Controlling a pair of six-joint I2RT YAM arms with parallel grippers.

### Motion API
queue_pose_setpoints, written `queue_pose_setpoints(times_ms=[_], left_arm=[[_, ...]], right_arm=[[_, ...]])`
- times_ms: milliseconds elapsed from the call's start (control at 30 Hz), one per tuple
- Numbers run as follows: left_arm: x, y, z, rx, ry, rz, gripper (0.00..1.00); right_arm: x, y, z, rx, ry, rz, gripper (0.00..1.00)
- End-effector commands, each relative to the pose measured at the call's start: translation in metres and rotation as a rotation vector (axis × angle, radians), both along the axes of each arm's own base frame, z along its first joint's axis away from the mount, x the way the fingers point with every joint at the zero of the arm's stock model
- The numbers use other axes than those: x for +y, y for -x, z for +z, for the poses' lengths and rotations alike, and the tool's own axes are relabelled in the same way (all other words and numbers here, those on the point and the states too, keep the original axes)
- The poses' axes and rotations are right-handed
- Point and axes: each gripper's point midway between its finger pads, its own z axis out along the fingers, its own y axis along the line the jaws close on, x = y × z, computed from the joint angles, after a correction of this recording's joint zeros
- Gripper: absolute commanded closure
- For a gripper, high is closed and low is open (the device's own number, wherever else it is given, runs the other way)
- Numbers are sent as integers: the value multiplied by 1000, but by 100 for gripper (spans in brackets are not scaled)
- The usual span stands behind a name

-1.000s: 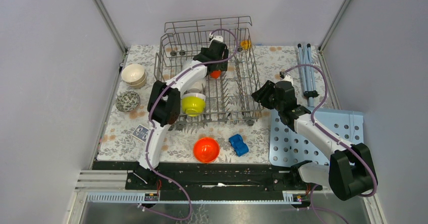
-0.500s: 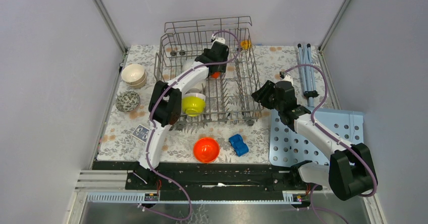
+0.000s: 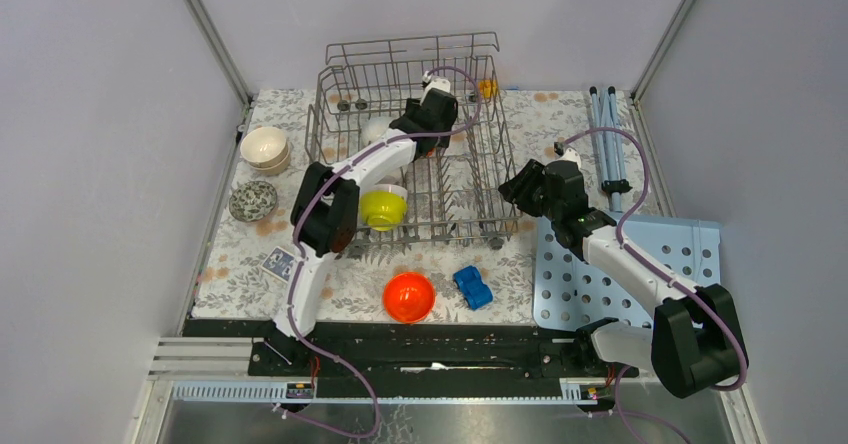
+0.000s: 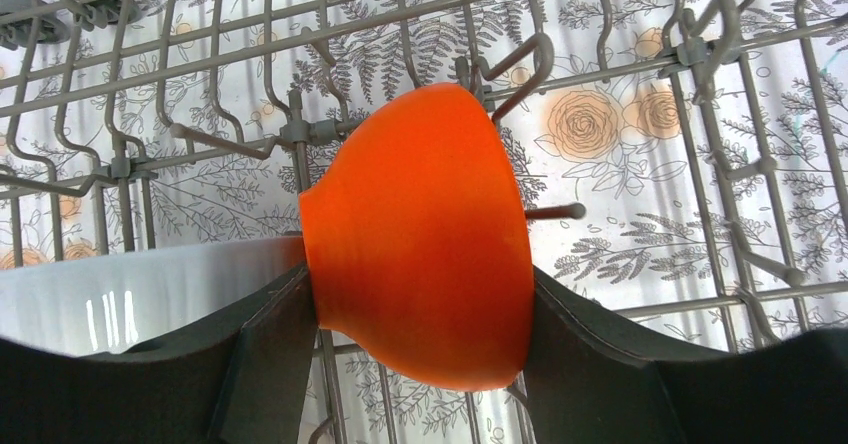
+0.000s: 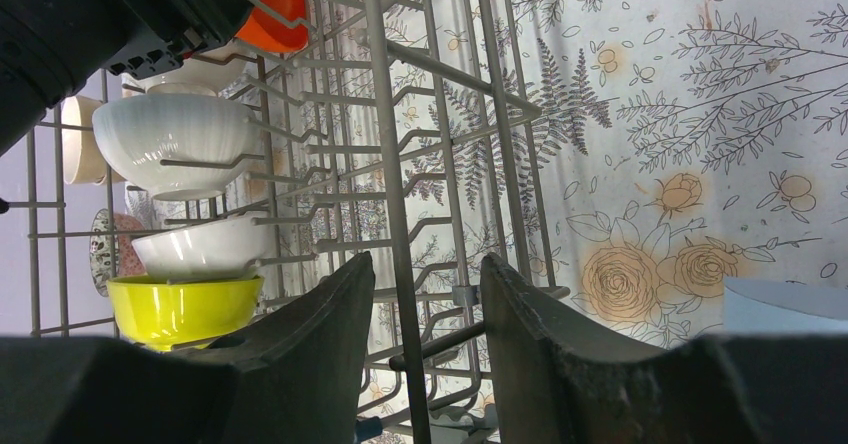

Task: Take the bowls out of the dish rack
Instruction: Pick up the bowl from the dish rack.

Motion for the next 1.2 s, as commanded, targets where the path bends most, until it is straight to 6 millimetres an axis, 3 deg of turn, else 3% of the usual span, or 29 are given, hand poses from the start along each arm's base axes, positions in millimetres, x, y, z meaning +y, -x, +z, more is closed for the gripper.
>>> queue_pose_setpoints(times_ms=[0,433,600,867,1100,1167], left_arm=[[-12,-2,76,-169,86,8,69],[-12,19,137,-268,140,8,74],[-5,32,169,-312,174,8,76],[4,58,199,-344,219,2,85],[5,95,234,-338,373,-57,100],[4,110,240,-314,429,-83,100]], right_arm=[[12,9,8,-11,-41,59,50],[6,12,24,-36,-20,42,44],[-2,13,44,-77,3,19,34],[-14,22,74,-105,35,-2,12],[-9,39,110,-155,15,68,8],[-5,47,119,-169,-9,101,8]])
